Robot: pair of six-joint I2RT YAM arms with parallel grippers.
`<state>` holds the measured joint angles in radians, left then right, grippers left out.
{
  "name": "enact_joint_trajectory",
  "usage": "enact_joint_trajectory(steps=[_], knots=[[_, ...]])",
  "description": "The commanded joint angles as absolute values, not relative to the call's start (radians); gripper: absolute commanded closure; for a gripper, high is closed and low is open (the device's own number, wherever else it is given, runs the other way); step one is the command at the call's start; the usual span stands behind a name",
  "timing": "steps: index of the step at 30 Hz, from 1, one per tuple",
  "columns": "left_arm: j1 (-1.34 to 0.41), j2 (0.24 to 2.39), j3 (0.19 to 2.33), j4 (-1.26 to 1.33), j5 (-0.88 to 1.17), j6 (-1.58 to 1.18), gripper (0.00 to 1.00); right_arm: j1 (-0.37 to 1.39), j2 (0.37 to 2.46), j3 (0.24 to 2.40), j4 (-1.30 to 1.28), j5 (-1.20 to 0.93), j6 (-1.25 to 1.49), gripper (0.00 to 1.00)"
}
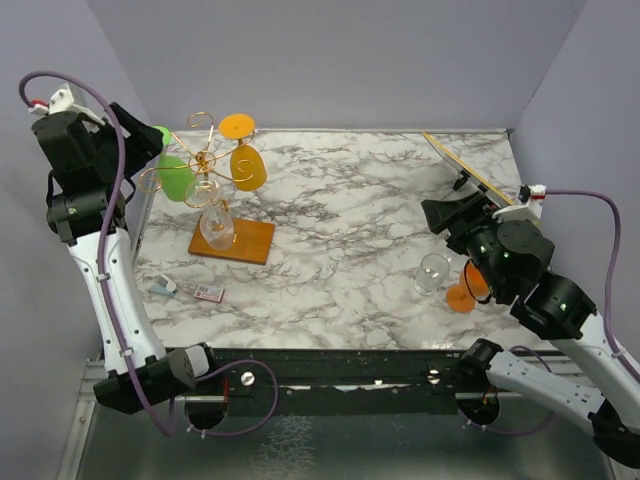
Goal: Place the wine glass upside down on the wine glass rack
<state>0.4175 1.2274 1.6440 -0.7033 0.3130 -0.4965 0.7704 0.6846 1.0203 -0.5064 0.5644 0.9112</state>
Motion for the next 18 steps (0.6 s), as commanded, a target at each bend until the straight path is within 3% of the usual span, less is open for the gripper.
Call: enact_joint_trajectory(steps=[1, 8, 12, 18], knots=[[0.241, 1.173, 1.696, -0.750, 0.176, -0.317, 0.27, 0.767, 0.818, 1.156, -0.682, 0.679, 0.794, 0.24], [-0.094, 1.128, 1.707, -0.770, -0.034, -0.172, 0.20, 0.767, 1.021, 1.265, -0.816, 0.782, 0.689, 0.21], [-0.190, 1.093, 1.693, -0.761, 0.106, -0.135, 0.19, 0.746, 1.093, 1.264, -0.822, 0.765, 0.633, 0.20], [-0.290, 1.036, 1.625, -0.704, 0.326, -0.095, 0.18, 0.631, 1.228, 1.209, -0.807, 0.548, 0.605, 0.18]])
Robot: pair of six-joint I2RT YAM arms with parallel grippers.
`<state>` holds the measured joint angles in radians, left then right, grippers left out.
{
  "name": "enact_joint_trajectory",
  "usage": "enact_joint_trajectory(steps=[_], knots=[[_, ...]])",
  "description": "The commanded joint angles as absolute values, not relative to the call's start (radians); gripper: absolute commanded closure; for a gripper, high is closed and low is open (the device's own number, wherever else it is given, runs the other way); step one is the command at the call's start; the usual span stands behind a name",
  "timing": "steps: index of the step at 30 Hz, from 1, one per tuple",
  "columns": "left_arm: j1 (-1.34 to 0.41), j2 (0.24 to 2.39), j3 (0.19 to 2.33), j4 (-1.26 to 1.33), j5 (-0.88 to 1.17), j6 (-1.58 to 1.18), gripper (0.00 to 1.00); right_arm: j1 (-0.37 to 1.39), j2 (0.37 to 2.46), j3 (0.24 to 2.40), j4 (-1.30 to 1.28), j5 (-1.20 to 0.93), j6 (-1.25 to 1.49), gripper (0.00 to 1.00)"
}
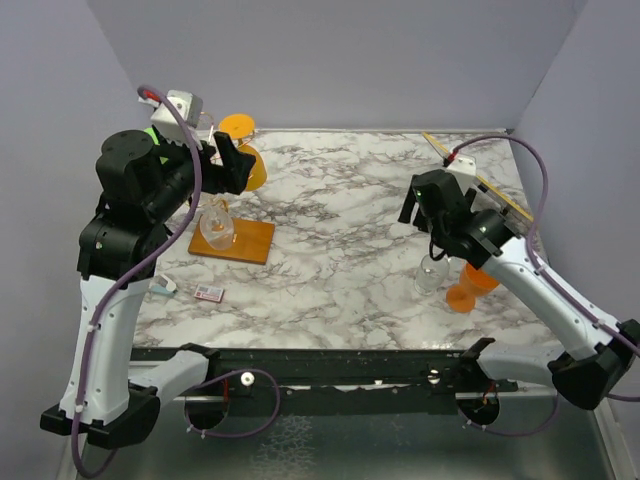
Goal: Place the wine glass upside down on the wine glass rack
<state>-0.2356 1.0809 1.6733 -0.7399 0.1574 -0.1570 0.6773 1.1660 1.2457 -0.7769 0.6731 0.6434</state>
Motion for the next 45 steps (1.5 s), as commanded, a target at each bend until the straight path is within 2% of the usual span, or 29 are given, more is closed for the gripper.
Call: enact_joint_trajectory(steps=[1, 6, 12, 20, 28, 32, 34, 41, 45], knots=[[-0.297, 1.027, 1.610, -0.697, 0.337, -0.092, 0.17, 0.631, 1.241, 1.194, -0.807, 0.534, 0.619, 0.19], [-0.311, 0.979, 1.537, -0.671, 0.266, -0.101, 0.01, 0.630, 1.244, 1.113, -0.832, 0.556, 0.706, 0.24], [-0.313, 0.953, 1.486, -0.644, 0.282, -0.091, 0.01, 0.630, 1.218, 1.011, -0.836, 0.567, 0.717, 0.28], [-0.313, 0.970, 1.488, -0.621, 0.377, -0.108, 0.01, 0.630, 1.269, 0.984, -0.796, 0.500, 0.702, 0.48], [-0.312, 0.981, 1.493, -0.605, 0.436, -0.152, 0.01, 0.630, 1.296, 0.961, -0.804, 0.493, 0.733, 0.60], [-0.312, 0.975, 1.465, -0.545, 0.463, -0.216, 0.01, 0.630, 1.269, 0.936, -0.741, 0.423, 0.708, 0.88], [-0.313, 0.946, 1.410, -0.445, 0.478, -0.273, 0.01, 0.629, 1.231, 0.913, -0.684, 0.380, 0.700, 0.99], [-0.313, 0.910, 1.344, -0.285, 0.568, -0.370, 0.01, 0.629, 1.069, 0.876, -0.496, 0.296, 0.681, 0.99], [-0.313, 0.943, 1.303, -0.230, 0.602, -0.532, 0.01, 0.629, 0.986, 0.854, -0.356, 0.261, 0.681, 0.99]])
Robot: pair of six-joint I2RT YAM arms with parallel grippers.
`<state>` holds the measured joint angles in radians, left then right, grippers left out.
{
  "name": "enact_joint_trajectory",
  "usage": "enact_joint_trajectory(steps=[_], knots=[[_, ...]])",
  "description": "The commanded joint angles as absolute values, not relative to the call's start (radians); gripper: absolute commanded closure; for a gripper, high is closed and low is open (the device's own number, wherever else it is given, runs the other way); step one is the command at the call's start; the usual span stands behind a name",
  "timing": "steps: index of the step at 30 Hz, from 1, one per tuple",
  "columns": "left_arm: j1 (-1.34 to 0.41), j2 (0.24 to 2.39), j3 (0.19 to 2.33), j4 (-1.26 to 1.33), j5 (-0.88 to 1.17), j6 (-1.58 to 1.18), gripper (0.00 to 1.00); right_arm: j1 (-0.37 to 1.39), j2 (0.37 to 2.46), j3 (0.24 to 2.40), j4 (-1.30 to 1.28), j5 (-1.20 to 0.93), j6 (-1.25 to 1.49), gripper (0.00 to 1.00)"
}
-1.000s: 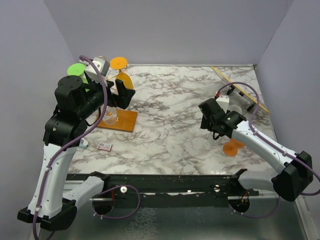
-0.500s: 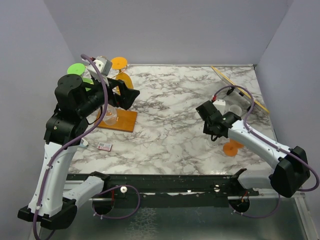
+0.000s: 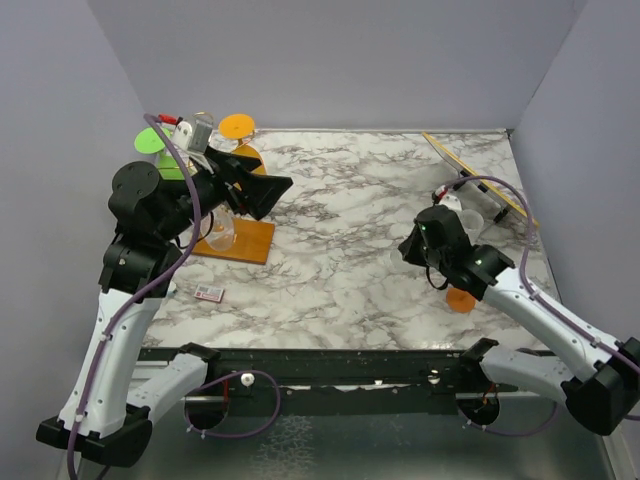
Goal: Place the wine glass upside down on the wine glass rack
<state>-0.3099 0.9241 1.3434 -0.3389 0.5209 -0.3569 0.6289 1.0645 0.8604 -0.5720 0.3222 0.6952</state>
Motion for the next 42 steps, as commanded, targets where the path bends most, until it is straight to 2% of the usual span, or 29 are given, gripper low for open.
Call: enact_joint_trajectory(steps=[1, 6, 15, 21, 26, 42], knots=[[-0.313, 0.949, 1.282, -0.205, 0.608, -0.585, 0.01, 0.629, 0.969, 0.848, -0.325, 0.251, 0.686, 1.00], [-0.313, 0.991, 1.158, -0.010, 0.620, -0.860, 0.01, 0.630, 0.872, 0.775, -0.105, 0.209, 0.738, 0.99], [-0.387, 1.098, 1.097, 0.076, 0.494, -1.053, 0.01, 0.630, 0.704, 0.644, 0.322, 0.188, 0.865, 0.99], [-0.512, 1.173, 1.038, 0.237, 0.462, -1.190, 0.01, 0.629, 0.677, 0.631, 0.482, 0.148, 0.909, 0.99], [-0.633, 1.209, 1.056, 0.271, 0.336, -1.230, 0.01, 0.630, 0.701, 0.636, 0.598, 0.121, 0.946, 0.99], [-0.777, 1.282, 1.088, 0.458, 0.114, -1.308, 0.01, 0.630, 0.785, 0.655, 0.803, 0.043, 1.063, 0.99]])
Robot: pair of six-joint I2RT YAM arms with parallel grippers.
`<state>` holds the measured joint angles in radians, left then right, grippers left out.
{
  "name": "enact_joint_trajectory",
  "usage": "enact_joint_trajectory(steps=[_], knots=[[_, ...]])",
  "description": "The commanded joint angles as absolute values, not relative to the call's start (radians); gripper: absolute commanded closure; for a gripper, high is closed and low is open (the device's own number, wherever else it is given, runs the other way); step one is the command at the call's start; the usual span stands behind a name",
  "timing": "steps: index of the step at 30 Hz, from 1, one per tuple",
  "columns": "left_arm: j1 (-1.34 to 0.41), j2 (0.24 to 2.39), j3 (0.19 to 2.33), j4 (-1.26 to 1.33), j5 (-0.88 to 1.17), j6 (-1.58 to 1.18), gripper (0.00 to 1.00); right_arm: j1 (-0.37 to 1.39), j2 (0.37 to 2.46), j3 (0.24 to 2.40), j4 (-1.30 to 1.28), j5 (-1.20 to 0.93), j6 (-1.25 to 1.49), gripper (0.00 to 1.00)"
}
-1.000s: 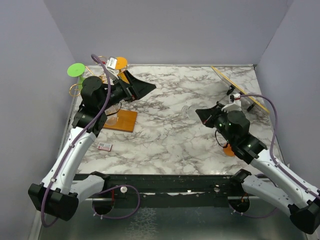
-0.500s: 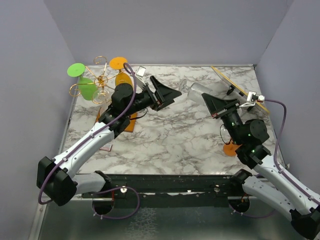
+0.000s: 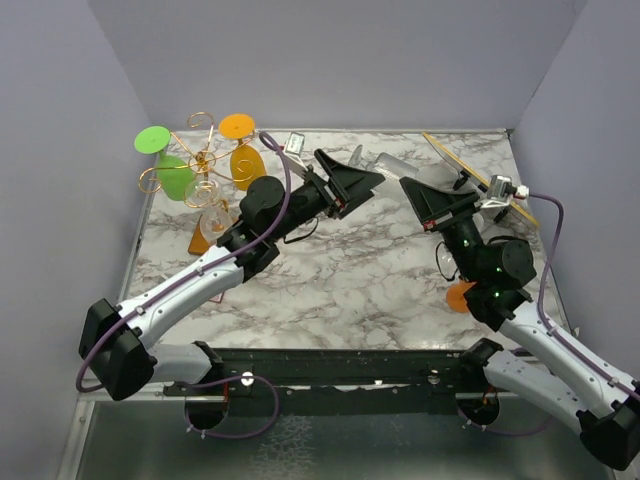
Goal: Place the wine glass upside down on the wine glass rack
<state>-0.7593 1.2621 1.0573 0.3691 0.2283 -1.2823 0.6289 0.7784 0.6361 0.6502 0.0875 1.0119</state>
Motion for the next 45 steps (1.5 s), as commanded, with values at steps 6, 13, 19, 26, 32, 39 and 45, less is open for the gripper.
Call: enact_joint_trajectory(steps=[6, 13, 19, 26, 32, 39, 45], knots=[[-0.787, 1.296, 1.099, 0.514, 0.067, -1.322, 0.01, 0.629, 0.808, 0.630, 0.870, 0.015, 1.092, 0.99], [-0.790, 1.297, 1.084, 0.567, 0.085, -1.360, 0.16, 0.630, 0.809, 0.619, 0.867, 0.007, 1.098, 0.99], [-0.793, 1.331, 1.094, 0.600, 0.181, -1.397, 0.21, 0.630, 0.821, 0.608, 0.877, 0.008, 1.104, 0.99], [-0.794, 1.331, 1.091, 0.615, 0.211, -1.394, 0.21, 0.630, 0.833, 0.615, 0.879, 0.007, 1.101, 0.99], [-0.795, 1.320, 1.085, 0.618, 0.195, -1.374, 0.35, 0.630, 0.835, 0.609, 0.883, -0.026, 1.104, 0.99], [-0.793, 1.307, 1.093, 0.624, 0.190, -1.300, 0.57, 0.630, 0.783, 0.618, 0.744, -0.038, 1.076, 0.91], [-0.781, 1.296, 1.077, 0.624, 0.201, -1.254, 0.61, 0.629, 0.720, 0.648, 0.551, -0.004, 1.058, 0.50]])
